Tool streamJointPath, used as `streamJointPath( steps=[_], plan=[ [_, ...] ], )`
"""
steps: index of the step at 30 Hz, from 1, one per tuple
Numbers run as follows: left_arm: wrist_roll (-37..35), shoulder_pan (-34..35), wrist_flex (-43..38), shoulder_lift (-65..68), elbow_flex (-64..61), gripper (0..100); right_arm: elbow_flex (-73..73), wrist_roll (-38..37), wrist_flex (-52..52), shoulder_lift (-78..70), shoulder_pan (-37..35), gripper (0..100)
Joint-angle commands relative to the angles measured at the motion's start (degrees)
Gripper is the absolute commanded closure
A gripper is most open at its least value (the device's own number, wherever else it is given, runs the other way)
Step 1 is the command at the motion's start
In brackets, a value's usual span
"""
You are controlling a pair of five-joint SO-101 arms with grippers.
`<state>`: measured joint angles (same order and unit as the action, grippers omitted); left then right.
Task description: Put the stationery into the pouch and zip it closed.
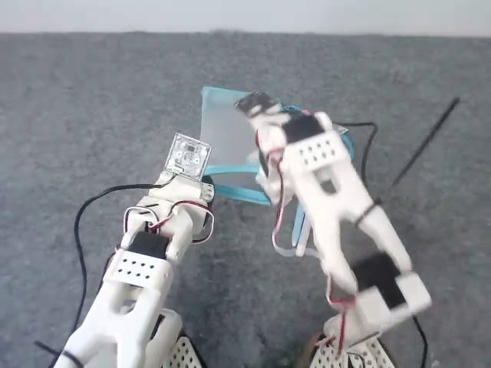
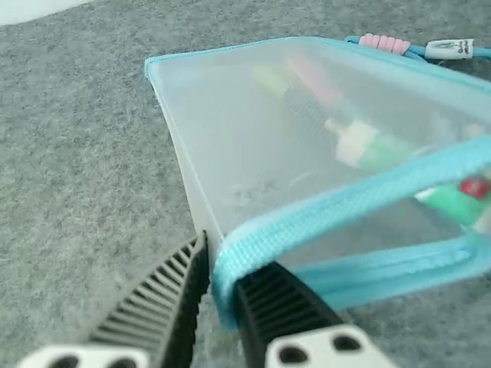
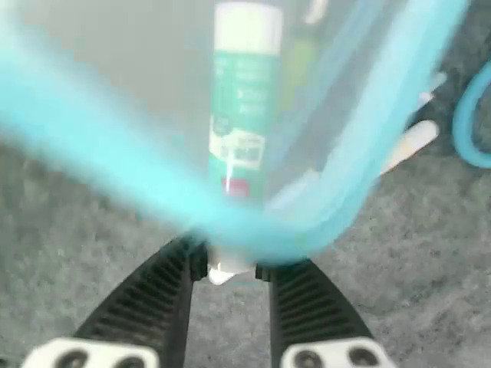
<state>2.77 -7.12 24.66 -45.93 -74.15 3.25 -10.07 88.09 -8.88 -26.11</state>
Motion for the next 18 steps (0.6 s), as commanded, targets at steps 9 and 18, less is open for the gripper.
streamJointPath(
  steps=[9,18],
  plan=[
    [0.26,-0.97,-1.76,-0.35,1.19,99,29.10,3.96,7.69,-16.48,-3.91,99.2],
    [0.35,-0.97,-1.76,-0.35,1.19,99,33.58,1.76,7.96,-17.10,-8.13,92.9]
  ],
)
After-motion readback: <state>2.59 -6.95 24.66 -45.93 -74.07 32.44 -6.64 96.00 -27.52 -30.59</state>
